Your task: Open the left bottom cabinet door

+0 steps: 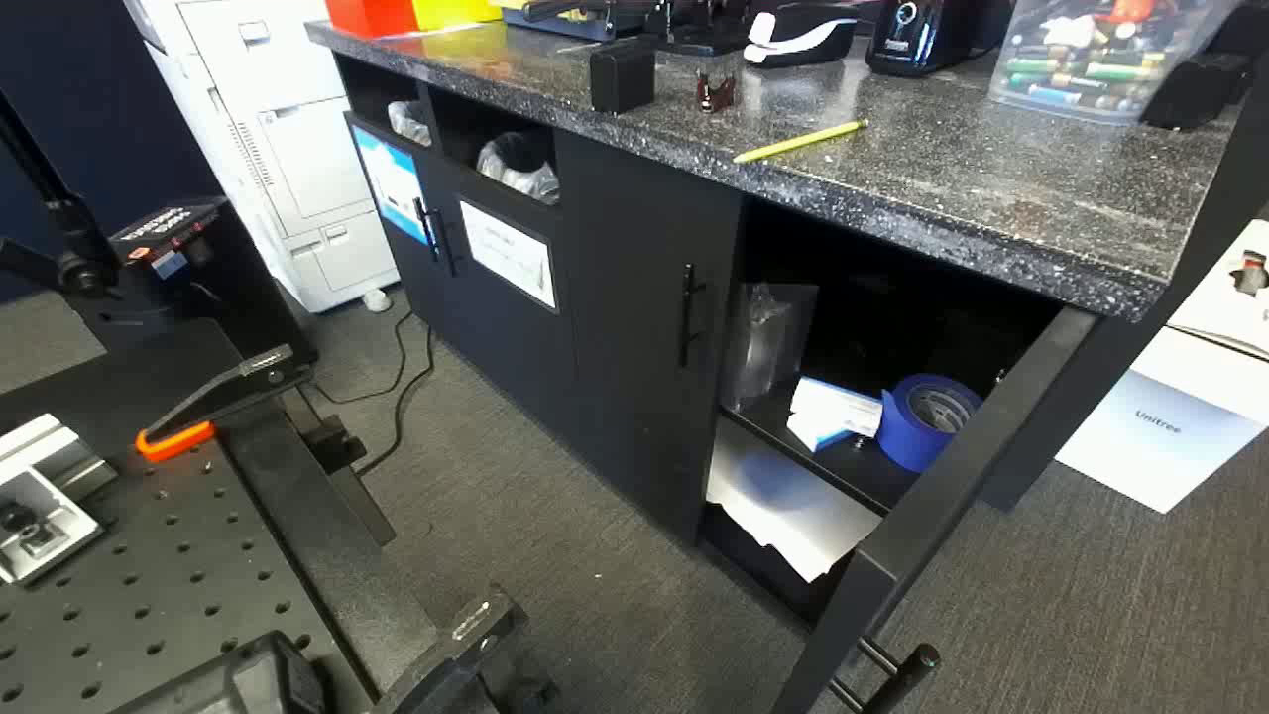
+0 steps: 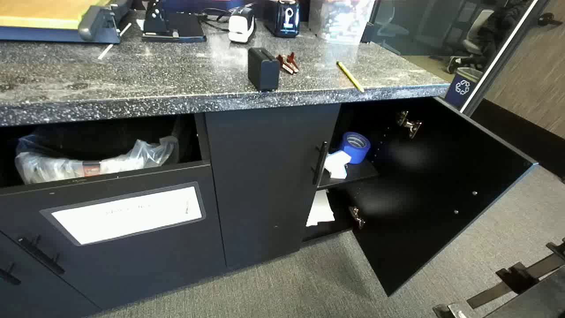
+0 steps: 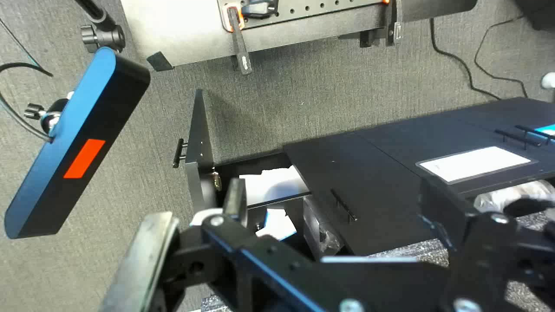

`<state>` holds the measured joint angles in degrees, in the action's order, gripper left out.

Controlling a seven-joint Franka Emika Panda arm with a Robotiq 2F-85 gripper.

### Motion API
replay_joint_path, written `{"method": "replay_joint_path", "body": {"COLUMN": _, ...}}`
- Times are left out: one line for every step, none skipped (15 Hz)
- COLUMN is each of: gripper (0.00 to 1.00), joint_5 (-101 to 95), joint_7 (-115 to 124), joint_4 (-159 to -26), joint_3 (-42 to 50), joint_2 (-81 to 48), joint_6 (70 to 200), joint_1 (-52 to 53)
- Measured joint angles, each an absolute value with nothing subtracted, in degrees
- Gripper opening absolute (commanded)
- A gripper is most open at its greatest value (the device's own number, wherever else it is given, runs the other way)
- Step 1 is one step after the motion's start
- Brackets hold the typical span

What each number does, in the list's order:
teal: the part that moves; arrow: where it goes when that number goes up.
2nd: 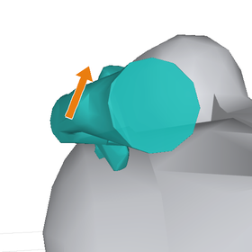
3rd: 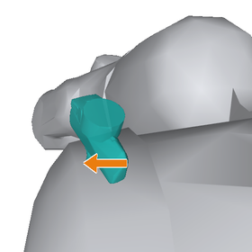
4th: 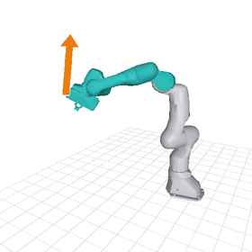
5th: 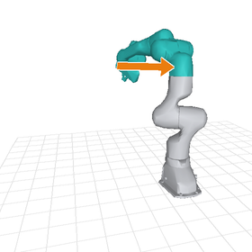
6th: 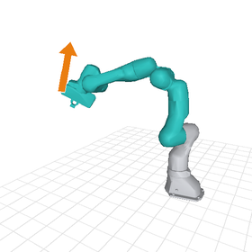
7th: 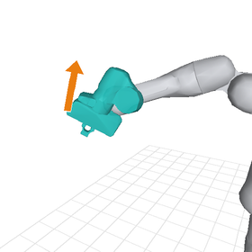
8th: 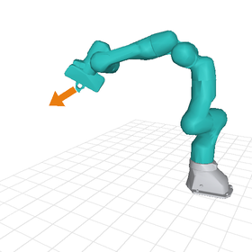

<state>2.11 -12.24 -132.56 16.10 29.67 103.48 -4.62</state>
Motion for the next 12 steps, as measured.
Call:
{"method": "replay_joint_path", "body": {"gripper": 1.00, "joint_5": 2.1, "joint_7": -12.2, "joint_4": -132.5, "joint_3": 16.1, "joint_2": 29.7, "joint_6": 103.5, "joint_1": -4.6}}
{"method": "replay_joint_path", "body": {"gripper": 1.00, "joint_5": 2.1, "joint_7": -12.2, "joint_4": -132.4, "joint_3": 16.1, "joint_2": 29.7, "joint_6": 103.5, "joint_1": -4.6}}
{"method": "replay_joint_path", "body": {"gripper": 1.00, "joint_5": 2.1, "joint_7": -12.2, "joint_4": -132.4, "joint_3": 16.1, "joint_2": 29.7, "joint_6": 103.5, "joint_1": -4.6}}
{"method": "replay_joint_path", "body": {"gripper": 1.00, "joint_5": 2.1, "joint_7": -12.2, "joint_4": -132.4, "joint_3": 16.0, "joint_2": 29.7, "joint_6": 103.5, "joint_1": -4.7}}
{"method": "replay_joint_path", "body": {"gripper": 1.00, "joint_5": 2.1, "joint_7": -12.2, "joint_4": -132.5, "joint_3": 15.9, "joint_2": 29.5, "joint_6": 103.6, "joint_1": -4.7}}
{"method": "replay_joint_path", "body": {"gripper": 1.00, "joint_5": 2.1, "joint_7": -12.0, "joint_4": -132.7, "joint_3": 15.7, "joint_2": 28.8, "joint_6": 104.1, "joint_1": -4.7}}
{"method": "replay_joint_path", "body": {"gripper": 1.00, "joint_5": 2.1, "joint_7": -11.6, "joint_4": -133.2, "joint_3": 15.1, "joint_2": 27.7, "joint_6": 105.6, "joint_1": -4.7}}
{"method": "replay_joint_path", "body": {"gripper": 1.00, "joint_5": 2.2, "joint_7": -11.0, "joint_4": -134.0, "joint_3": 14.3, "joint_2": 26.0, "joint_6": 107.6, "joint_1": -4.6}}
{"method": "replay_joint_path", "body": {"gripper": 1.00, "joint_5": 2.2, "joint_7": -10.3, "joint_4": -134.8, "joint_3": 13.2, "joint_2": 24.0, "joint_6": 110.0, "joint_1": -4.4}}
{"method": "replay_joint_path", "body": {"gripper": 1.00, "joint_5": 2.2, "joint_7": -9.4, "joint_4": -135.8, "joint_3": 11.9, "joint_2": 21.8, "joint_6": 112.5, "joint_1": -4.1}}
{"method": "replay_joint_path", "body": {"gripper": 1.00, "joint_5": 2.2, "joint_7": -8.4, "joint_4": -136.7, "joint_3": 10.6, "joint_2": 19.3, "joint_6": 115.2, "joint_1": -3.7}}
{"method": "replay_joint_path", "body": {"gripper": 1.00, "joint_5": 2.2, "joint_7": -7.4, "joint_4": -137.7, "joint_3": 9.2, "joint_2": 16.8, "joint_6": 118.1, "joint_1": -3.3}}
